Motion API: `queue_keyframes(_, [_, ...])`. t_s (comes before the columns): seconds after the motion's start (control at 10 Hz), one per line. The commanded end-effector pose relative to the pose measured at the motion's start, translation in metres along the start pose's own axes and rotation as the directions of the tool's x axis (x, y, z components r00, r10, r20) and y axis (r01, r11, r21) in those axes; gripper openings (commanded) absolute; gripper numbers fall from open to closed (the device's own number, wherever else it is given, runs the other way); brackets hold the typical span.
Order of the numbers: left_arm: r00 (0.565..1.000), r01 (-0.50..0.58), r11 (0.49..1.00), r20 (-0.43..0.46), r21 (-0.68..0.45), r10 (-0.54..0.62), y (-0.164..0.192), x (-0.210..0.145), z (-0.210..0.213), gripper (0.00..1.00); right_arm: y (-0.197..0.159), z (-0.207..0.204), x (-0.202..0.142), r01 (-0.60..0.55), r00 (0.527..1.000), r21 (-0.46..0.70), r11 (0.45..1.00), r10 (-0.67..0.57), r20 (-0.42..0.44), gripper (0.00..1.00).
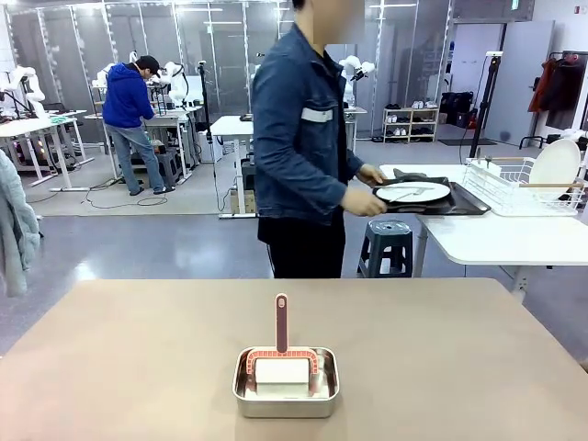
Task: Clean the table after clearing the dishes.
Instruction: When the right (or left) Handle tray is removed, use the right hand (or left hand) to clean the right (or left) side of the table with the Lint Roller.
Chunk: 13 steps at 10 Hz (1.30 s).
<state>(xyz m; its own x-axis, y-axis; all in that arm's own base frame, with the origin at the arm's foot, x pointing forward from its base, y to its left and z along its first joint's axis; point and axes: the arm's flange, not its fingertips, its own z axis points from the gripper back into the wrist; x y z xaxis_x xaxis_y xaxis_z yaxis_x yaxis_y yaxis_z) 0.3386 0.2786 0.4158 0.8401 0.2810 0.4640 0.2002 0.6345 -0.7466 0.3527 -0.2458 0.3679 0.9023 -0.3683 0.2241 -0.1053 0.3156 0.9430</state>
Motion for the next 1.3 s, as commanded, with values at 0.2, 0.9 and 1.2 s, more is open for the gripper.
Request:
queue_keyframes(0.2, [1.000, 0.006, 1.000, 0.012, 0.014, -0.007, -0.002, -0.002, 0.002, 1.00, 0.158, -0.068, 0.030, -0.358, 0.917, -0.200, 0.912, 0.303, -0.259, 1.00])
queue_keyframes(0.9, [1.000, 0.006, 1.000, 0.012, 0.014, -0.007, -0.002, -0.002, 0.002, 1.00, 0.258, -0.357, -0.067, -0.804, 0.442, -0.169, 0.569, 0.384, -0.810, 1.00])
queue_keyframes(1.2, [1.000, 0.006, 1.000, 0.012, 0.014, -0.007, -0.002, -0.002, 0.002, 1.00, 0.246, -0.397, -0.100, -0.896, 0.331, -0.145, 0.419, 0.417, -0.846, 1.00])
